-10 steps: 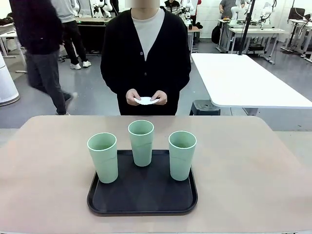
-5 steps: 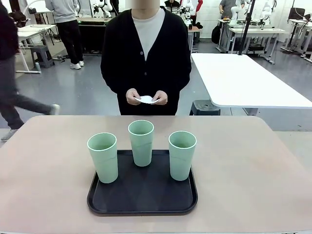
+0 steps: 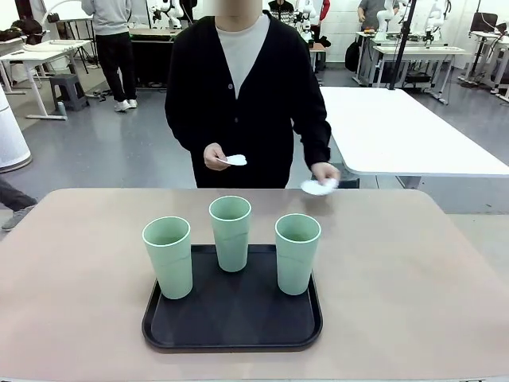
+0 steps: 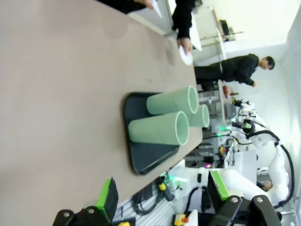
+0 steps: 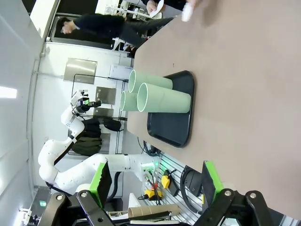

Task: Place coasters on the table and set cups on them.
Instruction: Pick up one Reusable plastic cup and place it on a coaster set by the human.

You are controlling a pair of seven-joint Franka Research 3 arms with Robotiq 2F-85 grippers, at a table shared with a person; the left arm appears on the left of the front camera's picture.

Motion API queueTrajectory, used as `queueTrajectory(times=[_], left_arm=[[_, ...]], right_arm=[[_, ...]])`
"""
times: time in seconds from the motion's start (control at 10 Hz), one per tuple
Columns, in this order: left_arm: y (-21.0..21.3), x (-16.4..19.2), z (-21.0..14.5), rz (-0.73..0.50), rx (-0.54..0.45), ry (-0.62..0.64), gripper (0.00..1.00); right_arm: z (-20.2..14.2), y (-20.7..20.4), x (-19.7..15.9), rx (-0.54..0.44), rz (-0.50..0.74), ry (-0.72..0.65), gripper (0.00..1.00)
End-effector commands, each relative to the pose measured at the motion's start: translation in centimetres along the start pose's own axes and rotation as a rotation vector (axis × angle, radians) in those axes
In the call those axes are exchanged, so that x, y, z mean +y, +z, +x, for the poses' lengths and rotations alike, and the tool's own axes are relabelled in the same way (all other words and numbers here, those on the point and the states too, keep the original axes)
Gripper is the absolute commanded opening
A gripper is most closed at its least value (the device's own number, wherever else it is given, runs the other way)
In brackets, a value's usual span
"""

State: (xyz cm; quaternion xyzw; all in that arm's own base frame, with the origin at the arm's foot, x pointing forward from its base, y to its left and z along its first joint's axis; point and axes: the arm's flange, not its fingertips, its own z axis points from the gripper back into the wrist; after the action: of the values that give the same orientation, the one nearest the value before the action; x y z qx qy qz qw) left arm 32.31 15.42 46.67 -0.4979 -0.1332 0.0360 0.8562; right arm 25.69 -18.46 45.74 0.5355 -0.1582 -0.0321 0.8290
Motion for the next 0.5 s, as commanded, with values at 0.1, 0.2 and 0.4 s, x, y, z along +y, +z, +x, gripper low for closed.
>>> queueTrajectory(times=[0.1,0.2,0.4], left_arm=[[0.22,0.17,0.15,-0.007,-0.006,0.002,1.0],[0.22,0.17,0.15,-0.007,-0.006,0.002,1.0],[0.22,0.17,0.15,-0.007,-0.006,0.002,1.0]], right_arm=[[0.03,0.02,0.04,-0.002,0.017,0.006,1.0],[0.03,0.02,0.04,-0.002,0.017,0.006,1.0],[0.03,0.02,0.04,-0.002,0.017,0.006,1.0]])
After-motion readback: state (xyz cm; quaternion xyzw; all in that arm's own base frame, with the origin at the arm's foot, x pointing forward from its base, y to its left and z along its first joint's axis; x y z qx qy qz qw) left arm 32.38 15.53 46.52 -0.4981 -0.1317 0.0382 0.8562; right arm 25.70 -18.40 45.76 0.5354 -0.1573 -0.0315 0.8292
